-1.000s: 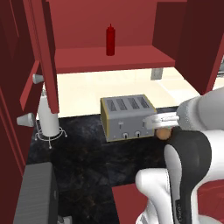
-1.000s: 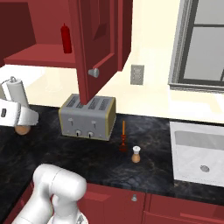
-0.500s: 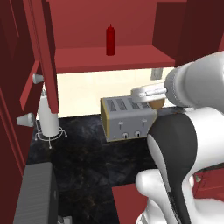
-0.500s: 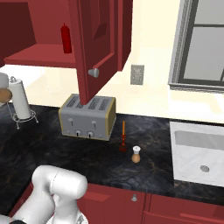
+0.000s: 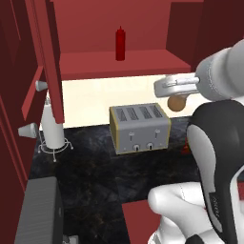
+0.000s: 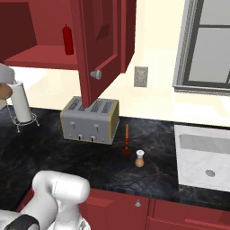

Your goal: There are various items on the counter. Only move the condiments/shakers into the cabinet.

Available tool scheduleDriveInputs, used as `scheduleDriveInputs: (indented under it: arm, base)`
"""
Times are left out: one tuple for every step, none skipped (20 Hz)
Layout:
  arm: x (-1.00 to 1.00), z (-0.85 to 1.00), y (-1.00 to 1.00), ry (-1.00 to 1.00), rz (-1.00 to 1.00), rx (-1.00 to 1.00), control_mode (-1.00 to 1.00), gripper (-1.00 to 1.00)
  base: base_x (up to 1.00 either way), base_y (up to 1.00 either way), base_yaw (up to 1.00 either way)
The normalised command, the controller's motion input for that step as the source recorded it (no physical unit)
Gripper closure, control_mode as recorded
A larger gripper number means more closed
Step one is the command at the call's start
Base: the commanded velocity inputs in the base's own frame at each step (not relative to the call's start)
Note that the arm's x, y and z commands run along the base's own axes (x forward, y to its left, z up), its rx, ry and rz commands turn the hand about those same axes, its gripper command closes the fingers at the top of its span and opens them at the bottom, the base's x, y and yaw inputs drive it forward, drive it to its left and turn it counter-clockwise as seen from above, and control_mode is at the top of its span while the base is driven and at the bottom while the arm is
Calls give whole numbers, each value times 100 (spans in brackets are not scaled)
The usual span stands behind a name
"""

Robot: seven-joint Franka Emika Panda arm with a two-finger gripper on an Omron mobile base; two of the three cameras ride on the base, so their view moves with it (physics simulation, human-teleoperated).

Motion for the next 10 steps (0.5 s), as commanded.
scheduleDriveInputs:
  arm:
    - [4, 0, -22, 0, 0, 5, -100, 100]
    - [14, 0, -36, -2, 0, 0, -100, 100]
    - [8, 0, -42, -10, 0, 0, -100, 100]
    - [4, 0, -44, -12, 0, 0, -100, 100]
    - [2, 0, -45, -16, 0, 0, -100, 100]
    - [4, 0, -44, -17, 0, 0, -100, 100]
    - [14, 0, -41, -16, 0, 0, -100, 100]
    - [26, 0, -33, -12, 0, 0, -100, 100]
    - [27, 0, -31, -11, 0, 0, -100, 100]
    - [31, 0, -29, -13, 0, 0, -100, 100]
  base:
    - [0, 0, 0]
    - [0, 0, 0]
    - [0, 0, 0]
    - [0, 0, 0]
    - [0, 0, 0]
    - [0, 0, 0]
    - [0, 0, 0]
    - [0, 0, 0]
    - [0, 0, 0]
    - [0, 0, 0]
